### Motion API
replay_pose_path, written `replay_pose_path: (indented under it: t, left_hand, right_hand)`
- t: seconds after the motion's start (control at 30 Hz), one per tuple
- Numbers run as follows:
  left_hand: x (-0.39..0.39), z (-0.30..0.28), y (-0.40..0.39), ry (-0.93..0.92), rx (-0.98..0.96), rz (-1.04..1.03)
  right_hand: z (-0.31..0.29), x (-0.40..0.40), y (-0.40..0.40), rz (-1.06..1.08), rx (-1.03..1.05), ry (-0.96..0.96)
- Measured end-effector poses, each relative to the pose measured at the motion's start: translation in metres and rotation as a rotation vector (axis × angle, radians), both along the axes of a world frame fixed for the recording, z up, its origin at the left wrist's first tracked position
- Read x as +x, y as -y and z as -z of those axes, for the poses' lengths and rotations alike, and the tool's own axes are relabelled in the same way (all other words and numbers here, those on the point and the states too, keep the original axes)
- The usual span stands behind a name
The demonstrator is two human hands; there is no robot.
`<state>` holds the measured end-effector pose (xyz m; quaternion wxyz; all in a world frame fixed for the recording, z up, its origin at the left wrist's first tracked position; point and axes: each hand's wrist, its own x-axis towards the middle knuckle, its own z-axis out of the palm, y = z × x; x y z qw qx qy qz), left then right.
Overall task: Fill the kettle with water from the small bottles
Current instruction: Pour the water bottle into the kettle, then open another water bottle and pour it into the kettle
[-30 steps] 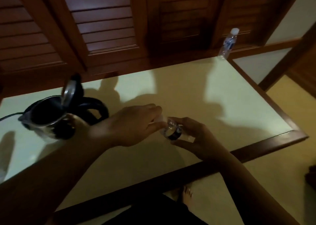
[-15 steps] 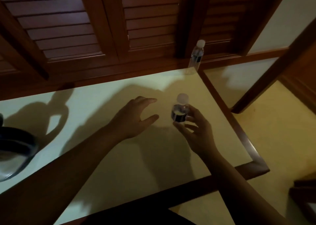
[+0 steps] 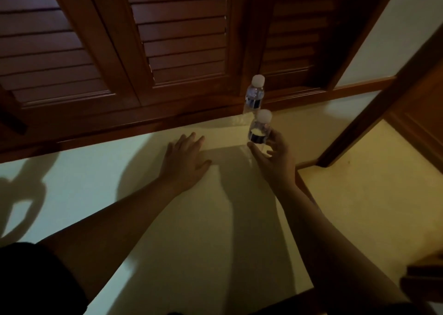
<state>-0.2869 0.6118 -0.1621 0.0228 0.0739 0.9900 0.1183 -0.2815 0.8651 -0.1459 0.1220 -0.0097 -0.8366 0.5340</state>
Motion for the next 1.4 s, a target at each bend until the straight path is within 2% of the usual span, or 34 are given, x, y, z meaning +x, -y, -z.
replay_pose_path:
  t: [0.27,0.93,1.03,1.2,1.3,1.4]
  left_hand:
    - [-0.011,0.018,0.007,-0.078,0.012,0.008]
    - [-0.013,0.025,0.008,-0.095,0.013,-0.011]
    - [-0.013,0.026,0.009,-0.089,0.007,-0.008]
    - [-0.016,0.019,0.012,0.001,0.078,-0.003]
    - [-0.002,0.001,0.016,0.033,0.176,-0.030]
    - [0.036,-0.023,0.026,0.016,0.319,-0.086]
  right_hand:
    - [0.006,-0.051,-0.012,0.058,0.033,0.012]
    - [0.015,-0.076,-0.016,0.068,0.024,0.061]
    - [0.011,-0.065,-0.015,0.047,-0.020,0.070]
    - [0.007,-0.020,-0.015,0.130,-0.133,0.056]
    - [0.003,0.016,0.000,0.056,-0.121,-0.016]
    - [-0.008,0.049,0.024,-0.054,-0.092,0.002]
